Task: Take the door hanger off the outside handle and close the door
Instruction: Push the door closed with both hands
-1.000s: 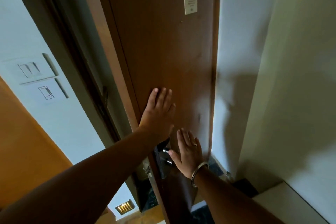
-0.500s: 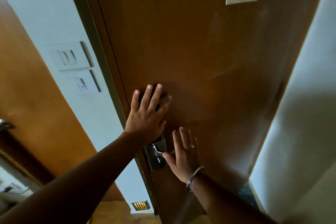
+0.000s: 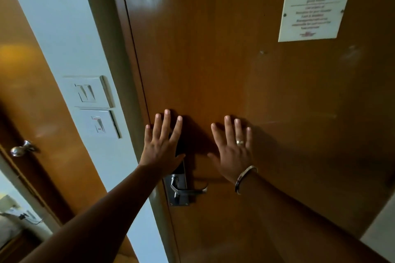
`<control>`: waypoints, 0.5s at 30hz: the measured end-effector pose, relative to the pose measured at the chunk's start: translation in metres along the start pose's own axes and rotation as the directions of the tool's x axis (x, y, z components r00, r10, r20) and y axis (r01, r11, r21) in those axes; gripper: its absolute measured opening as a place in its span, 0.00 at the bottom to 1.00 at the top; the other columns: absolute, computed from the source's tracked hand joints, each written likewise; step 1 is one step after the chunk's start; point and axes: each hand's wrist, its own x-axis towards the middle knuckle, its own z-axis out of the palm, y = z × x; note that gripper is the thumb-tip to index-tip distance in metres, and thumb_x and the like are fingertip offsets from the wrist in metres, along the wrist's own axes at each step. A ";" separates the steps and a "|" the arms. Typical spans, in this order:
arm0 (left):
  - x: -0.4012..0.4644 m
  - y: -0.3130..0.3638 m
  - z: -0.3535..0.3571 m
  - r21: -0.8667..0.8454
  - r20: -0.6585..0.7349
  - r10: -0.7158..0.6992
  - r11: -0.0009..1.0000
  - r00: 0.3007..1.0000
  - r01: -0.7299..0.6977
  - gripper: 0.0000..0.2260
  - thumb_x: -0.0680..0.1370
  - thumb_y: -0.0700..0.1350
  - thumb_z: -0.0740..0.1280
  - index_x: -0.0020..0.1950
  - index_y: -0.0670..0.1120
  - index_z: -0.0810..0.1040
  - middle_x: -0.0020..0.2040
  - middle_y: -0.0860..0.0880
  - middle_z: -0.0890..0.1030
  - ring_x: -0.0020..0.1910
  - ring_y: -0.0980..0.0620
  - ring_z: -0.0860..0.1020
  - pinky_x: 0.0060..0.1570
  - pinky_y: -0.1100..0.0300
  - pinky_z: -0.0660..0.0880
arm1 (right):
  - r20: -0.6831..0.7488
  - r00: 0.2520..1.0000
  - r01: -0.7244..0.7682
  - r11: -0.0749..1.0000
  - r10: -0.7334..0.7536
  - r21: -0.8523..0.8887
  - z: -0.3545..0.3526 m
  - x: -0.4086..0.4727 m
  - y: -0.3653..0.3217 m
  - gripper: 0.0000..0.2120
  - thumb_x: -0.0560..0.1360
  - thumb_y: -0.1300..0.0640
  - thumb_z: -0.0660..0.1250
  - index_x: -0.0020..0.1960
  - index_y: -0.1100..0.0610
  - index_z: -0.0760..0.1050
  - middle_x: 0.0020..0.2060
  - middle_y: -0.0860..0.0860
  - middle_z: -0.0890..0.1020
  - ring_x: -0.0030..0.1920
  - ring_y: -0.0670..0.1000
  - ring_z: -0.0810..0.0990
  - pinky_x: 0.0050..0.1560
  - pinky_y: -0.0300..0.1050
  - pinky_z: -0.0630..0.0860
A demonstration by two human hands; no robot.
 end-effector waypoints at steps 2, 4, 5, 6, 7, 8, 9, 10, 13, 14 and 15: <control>0.015 -0.005 0.008 -0.018 0.028 -0.007 1.000 1.000 0.008 0.55 0.65 0.62 0.76 0.80 0.49 0.45 0.80 0.37 0.48 0.77 0.34 0.47 0.68 0.30 0.57 | 0.001 1.000 0.002 0.999 -0.002 -0.046 0.007 0.016 0.008 0.49 0.67 0.37 0.70 0.79 0.47 0.47 0.79 0.58 0.46 0.77 0.62 0.42 0.72 0.69 0.44; 0.029 -0.009 0.017 -0.033 0.047 -0.003 0.999 0.999 0.004 0.55 0.65 0.62 0.76 0.80 0.49 0.44 0.80 0.38 0.45 0.77 0.35 0.45 0.68 0.30 0.57 | 0.012 1.000 0.007 0.996 -0.006 -0.088 0.013 0.026 0.012 0.53 0.64 0.38 0.73 0.78 0.47 0.47 0.78 0.59 0.47 0.77 0.63 0.43 0.71 0.70 0.48; 0.036 -0.012 0.022 -0.046 0.063 -0.002 0.999 0.998 0.005 0.56 0.66 0.62 0.76 0.80 0.50 0.42 0.80 0.39 0.43 0.77 0.35 0.44 0.68 0.30 0.58 | 0.019 1.000 0.006 0.994 -0.004 -0.107 0.017 0.032 0.012 0.53 0.64 0.39 0.74 0.78 0.47 0.47 0.78 0.59 0.47 0.77 0.64 0.44 0.71 0.70 0.50; 0.042 -0.014 0.026 -0.058 0.078 -0.004 0.998 0.997 0.008 0.56 0.66 0.62 0.75 0.79 0.51 0.40 0.79 0.40 0.40 0.77 0.35 0.43 0.69 0.31 0.58 | 0.027 1.000 -0.001 0.993 0.004 -0.120 0.020 0.036 0.012 0.54 0.64 0.39 0.75 0.78 0.48 0.46 0.78 0.59 0.47 0.77 0.64 0.45 0.71 0.71 0.51; 0.049 -0.014 0.030 -0.068 0.089 -0.004 0.998 0.996 0.010 0.57 0.67 0.63 0.75 0.79 0.52 0.37 0.78 0.41 0.36 0.77 0.36 0.41 0.69 0.31 0.58 | 0.032 0.999 -0.008 0.992 0.012 -0.127 0.022 0.040 0.013 0.54 0.63 0.40 0.75 0.78 0.48 0.46 0.78 0.59 0.48 0.77 0.64 0.47 0.71 0.71 0.51; 0.054 -0.015 0.034 -0.074 0.097 -0.003 0.997 0.995 0.010 0.58 0.67 0.63 0.74 0.78 0.52 0.33 0.77 0.42 0.33 0.77 0.37 0.39 0.69 0.32 0.58 | 0.033 0.999 -0.015 0.991 0.020 -0.131 0.024 0.043 0.013 0.54 0.63 0.40 0.76 0.78 0.48 0.47 0.78 0.59 0.49 0.77 0.64 0.48 0.71 0.71 0.52; 0.061 -0.018 0.039 -0.079 0.102 0.003 0.997 0.995 0.005 0.58 0.68 0.63 0.74 0.76 0.53 0.29 0.76 0.43 0.30 0.76 0.38 0.35 0.70 0.32 0.57 | 0.030 0.999 -0.025 0.991 0.029 -0.134 0.028 0.048 0.012 0.54 0.63 0.41 0.77 0.78 0.48 0.47 0.78 0.59 0.50 0.77 0.65 0.49 0.70 0.71 0.52; 0.069 -0.020 0.045 -0.089 0.108 0.013 0.996 0.994 -0.003 0.59 0.68 0.63 0.73 0.75 0.54 0.26 0.75 0.44 0.27 0.75 0.39 0.31 0.71 0.33 0.53 | 0.028 0.999 -0.035 0.989 0.040 -0.142 0.032 0.053 0.012 0.54 0.62 0.42 0.77 0.77 0.48 0.48 0.78 0.60 0.52 0.77 0.65 0.51 0.70 0.71 0.53; 0.090 -0.025 0.062 -0.142 0.126 0.027 0.990 0.992 -0.008 0.58 0.70 0.62 0.72 0.73 0.55 0.23 0.70 0.48 0.18 0.70 0.42 0.22 0.72 0.36 0.39 | 0.038 0.997 -0.053 0.985 0.060 -0.163 0.041 0.066 0.016 0.55 0.61 0.43 0.78 0.77 0.47 0.48 0.78 0.59 0.53 0.76 0.65 0.51 0.70 0.71 0.54; 0.096 -0.026 0.067 -0.153 0.126 0.023 0.988 0.992 -0.004 0.58 0.70 0.61 0.72 0.73 0.56 0.23 0.70 0.48 0.17 0.70 0.43 0.21 0.71 0.38 0.37 | 0.042 0.997 -0.057 0.984 0.065 -0.171 0.044 0.070 0.017 0.56 0.61 0.43 0.78 0.77 0.47 0.48 0.78 0.59 0.52 0.76 0.64 0.51 0.69 0.71 0.54; 0.103 -0.027 0.073 -0.164 0.125 0.020 0.986 0.992 0.001 0.58 0.70 0.61 0.73 0.73 0.56 0.23 0.70 0.48 0.17 0.70 0.43 0.21 0.70 0.39 0.36 | 0.049 0.996 -0.061 0.981 0.071 -0.183 0.048 0.075 0.019 0.56 0.61 0.43 0.78 0.77 0.47 0.48 0.78 0.59 0.52 0.76 0.65 0.51 0.69 0.71 0.54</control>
